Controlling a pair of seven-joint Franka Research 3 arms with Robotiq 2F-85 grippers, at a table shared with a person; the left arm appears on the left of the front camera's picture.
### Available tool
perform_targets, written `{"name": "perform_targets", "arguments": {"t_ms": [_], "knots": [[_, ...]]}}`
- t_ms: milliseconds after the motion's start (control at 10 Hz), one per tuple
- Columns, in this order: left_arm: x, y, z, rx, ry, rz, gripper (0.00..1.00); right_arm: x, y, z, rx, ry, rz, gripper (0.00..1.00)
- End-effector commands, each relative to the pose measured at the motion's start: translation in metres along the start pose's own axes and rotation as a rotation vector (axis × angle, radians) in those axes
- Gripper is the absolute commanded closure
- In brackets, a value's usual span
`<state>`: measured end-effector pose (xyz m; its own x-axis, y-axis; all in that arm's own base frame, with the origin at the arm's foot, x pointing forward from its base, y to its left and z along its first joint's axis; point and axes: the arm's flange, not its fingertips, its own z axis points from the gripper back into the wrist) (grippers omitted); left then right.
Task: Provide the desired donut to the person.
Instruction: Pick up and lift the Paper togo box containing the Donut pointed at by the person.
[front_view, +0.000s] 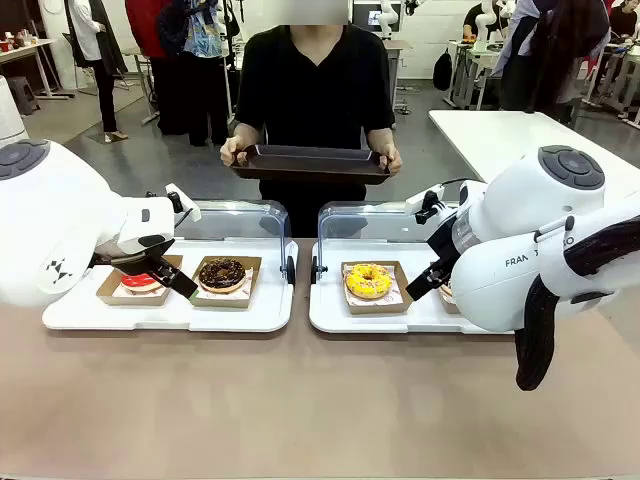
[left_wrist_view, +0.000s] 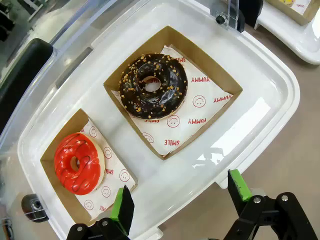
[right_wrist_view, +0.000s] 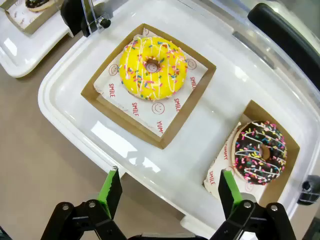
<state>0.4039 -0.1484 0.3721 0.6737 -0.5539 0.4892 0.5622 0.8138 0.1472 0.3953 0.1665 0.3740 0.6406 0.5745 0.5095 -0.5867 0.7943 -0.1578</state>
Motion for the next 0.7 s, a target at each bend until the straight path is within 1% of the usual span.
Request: {"name": "perform_targets", "arguments": {"t_ms": [0, 600], "knots": [[0.0000, -0.0001, 0.0000, 0.000, 0.000, 0.000, 0.00, 0.0000, 0.0000, 0.0000, 0.000, 0.000, 0.000, 0.00], [0.0000, -0.0001, 0.0000, 0.000, 0.000, 0.000, 0.00, 0.0000, 0.0000, 0.0000, 0.000, 0.000, 0.000, 0.00]]}}
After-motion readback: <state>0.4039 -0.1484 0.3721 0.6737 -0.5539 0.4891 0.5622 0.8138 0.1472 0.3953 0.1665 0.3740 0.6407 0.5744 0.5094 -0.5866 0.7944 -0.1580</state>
